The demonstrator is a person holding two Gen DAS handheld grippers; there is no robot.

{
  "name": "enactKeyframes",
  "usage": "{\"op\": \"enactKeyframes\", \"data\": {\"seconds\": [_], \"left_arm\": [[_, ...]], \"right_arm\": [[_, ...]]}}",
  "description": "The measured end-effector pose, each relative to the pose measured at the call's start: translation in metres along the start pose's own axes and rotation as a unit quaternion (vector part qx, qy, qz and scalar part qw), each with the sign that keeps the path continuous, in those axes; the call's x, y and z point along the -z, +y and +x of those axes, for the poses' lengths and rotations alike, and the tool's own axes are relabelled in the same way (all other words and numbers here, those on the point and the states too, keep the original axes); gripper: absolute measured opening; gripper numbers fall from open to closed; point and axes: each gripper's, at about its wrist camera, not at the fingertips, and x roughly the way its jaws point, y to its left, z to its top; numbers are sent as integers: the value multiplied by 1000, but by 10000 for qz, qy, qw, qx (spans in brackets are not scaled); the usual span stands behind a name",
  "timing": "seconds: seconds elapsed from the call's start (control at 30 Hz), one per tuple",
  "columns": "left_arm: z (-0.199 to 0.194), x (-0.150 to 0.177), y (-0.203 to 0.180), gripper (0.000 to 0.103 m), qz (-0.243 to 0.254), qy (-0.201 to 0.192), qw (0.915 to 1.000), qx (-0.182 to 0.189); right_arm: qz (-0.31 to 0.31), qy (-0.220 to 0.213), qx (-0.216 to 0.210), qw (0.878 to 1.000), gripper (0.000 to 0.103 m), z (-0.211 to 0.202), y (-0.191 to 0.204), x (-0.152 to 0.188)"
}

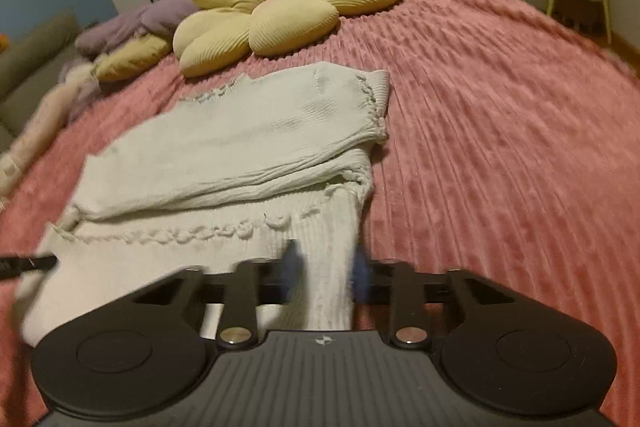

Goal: Fold small clothes

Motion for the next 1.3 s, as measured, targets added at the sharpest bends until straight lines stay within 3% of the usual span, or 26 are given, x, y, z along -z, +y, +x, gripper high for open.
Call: {"op": "enactKeyframes", "data": {"seconds": [0.07, 0.33, 0.57, 0.67, 0.83, 0.97, 1.1, 1.23, 1.3], "left_arm": [[-3, -1, -2, 15, 33, -50, 9999, 105], [-30, -13, -14, 12, 295, -377, 9988, -51], [-53, -40, -29, 11, 525, -902, 9945, 119], [-52, -55, -37, 11, 588, -1080, 9923, 144], [-24, -81, -46, 11, 716, -1257, 9894, -152], [19, -90, -40, 11, 550, -999, 9928, -358], [52, -82, -31, 11, 470, -480, 9970, -387], [55, -73, -30, 35, 557, -370, 9977, 53], [59, -72, -33, 32, 692, -345, 9970, 8]], "right_arm": [[-48, -64, 71, 9999, 7, -1, 2, 0], [-454, -578, 73, 9973, 7, -29, 16, -5], [-612, -1042, -6, 9927, 7, -47, 27, -29], [-633, -1215, 11, 9906, 7, -47, 32, -41], [-894, -1357, 298, 9863, 7, -26, 42, -68], [-799, -1163, 490, 9888, 7, 11, 38, -85], [-449, -544, 539, 9961, 7, 57, 20, -87], [-352, -318, 390, 9981, 9, 71, 10, -79], [-331, -294, 322, 9985, 11, 73, 6, -79]]}}
